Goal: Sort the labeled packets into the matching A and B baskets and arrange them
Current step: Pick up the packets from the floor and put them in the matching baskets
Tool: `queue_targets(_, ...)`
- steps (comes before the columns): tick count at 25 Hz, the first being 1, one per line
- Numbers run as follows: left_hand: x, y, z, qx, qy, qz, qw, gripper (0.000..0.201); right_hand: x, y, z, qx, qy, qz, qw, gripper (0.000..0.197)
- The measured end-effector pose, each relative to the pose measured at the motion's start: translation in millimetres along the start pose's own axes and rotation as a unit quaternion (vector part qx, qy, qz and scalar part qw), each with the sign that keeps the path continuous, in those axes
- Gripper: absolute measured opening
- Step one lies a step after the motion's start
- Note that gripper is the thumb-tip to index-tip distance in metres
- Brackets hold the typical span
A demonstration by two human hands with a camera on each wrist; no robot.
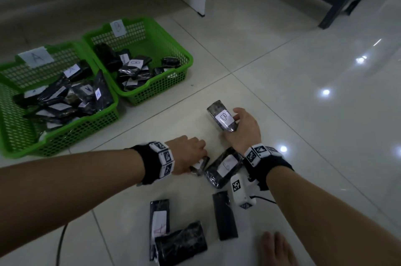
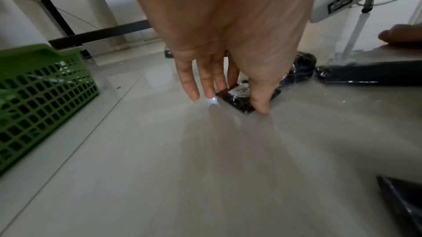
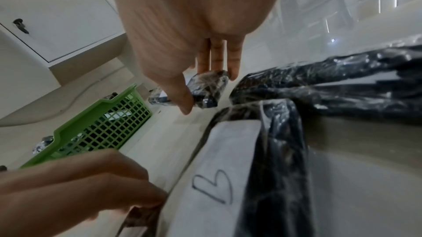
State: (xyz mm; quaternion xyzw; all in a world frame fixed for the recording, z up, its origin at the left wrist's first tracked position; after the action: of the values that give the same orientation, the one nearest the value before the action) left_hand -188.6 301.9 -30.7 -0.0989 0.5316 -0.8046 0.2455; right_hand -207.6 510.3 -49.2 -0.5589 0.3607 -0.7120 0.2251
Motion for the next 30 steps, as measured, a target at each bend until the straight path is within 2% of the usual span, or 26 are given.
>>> queue_targets(5, 12.5, -4.8, 7.1, 0.038, -0.053, 0.075, 0.995, 0.057, 3.1, -1.6, 0.9, -0.010, -0.008, -0.022, 1.000, 0.075)
queue_targets(6, 16.9, -10.2, 8.8, 0.030, -0.072, 0.107, 0.991, 0.055, 5.5, -0.8, 2.1, -0.009, -0.015, -0.024, 1.000, 0.074)
queue_targets(8, 33.3, -23.6, 17.6, -0.028, -0.117, 0.193, 0.974, 0.048, 13.6, 1.2, 3.0, -0.009, -0.030, -0.027, 0.999, 0.073)
queue_targets(10, 56.7, -35.3, 33.2, -0.118, -0.188, 0.272, 0.936, 0.049, 23.3, 3.6, 1.5, -0.011, -0.033, -0.036, 0.999, 0.074)
queue_targets(12, 77.4, -44.3, 54.1, -0.214, -0.254, 0.330, 0.883, 0.052, 37.0, 6.2, 0.7, -0.010, -0.046, -0.045, 0.998, 0.075)
queue_targets(15, 107.0, -53.8, 88.8, -0.305, -0.308, 0.369, 0.822, 0.055, 65.4, 15.0, -0.8, -0.011, -0.077, -0.061, 0.995, 0.076)
queue_targets(20, 139.4, -55.9, 155.1, -0.357, -0.380, 0.401, 0.753, 0.050, 120.8, 45.4, 0.1, 0.009, -0.133, -0.086, 0.987, 0.071)
queue_targets(26, 158.2, -41.1, 231.6, -0.388, -0.449, 0.390, 0.704, 0.047, 178.1, 86.4, 11.5, 0.031, -0.178, -0.094, 0.979, 0.063)
queue_targets(30, 167.6, -27.0, 263.7, -0.423, -0.497, 0.393, 0.648, 0.045, 208.2, 104.6, 14.4, 0.039, -0.220, -0.105, 0.969, 0.055)
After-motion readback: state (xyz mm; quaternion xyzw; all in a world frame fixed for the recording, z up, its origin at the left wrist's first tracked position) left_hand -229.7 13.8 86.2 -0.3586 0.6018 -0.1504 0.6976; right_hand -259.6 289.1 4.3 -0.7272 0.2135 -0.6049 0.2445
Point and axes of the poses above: each hand's wrist, its own z-axis away from the middle knuckle, its own y-axis out of the palm, x = y × z, the point moved 1 cm from there along -z, towards the middle knuckle, and after that the axes turned 3 degrees about y, right-handed, at the moved point
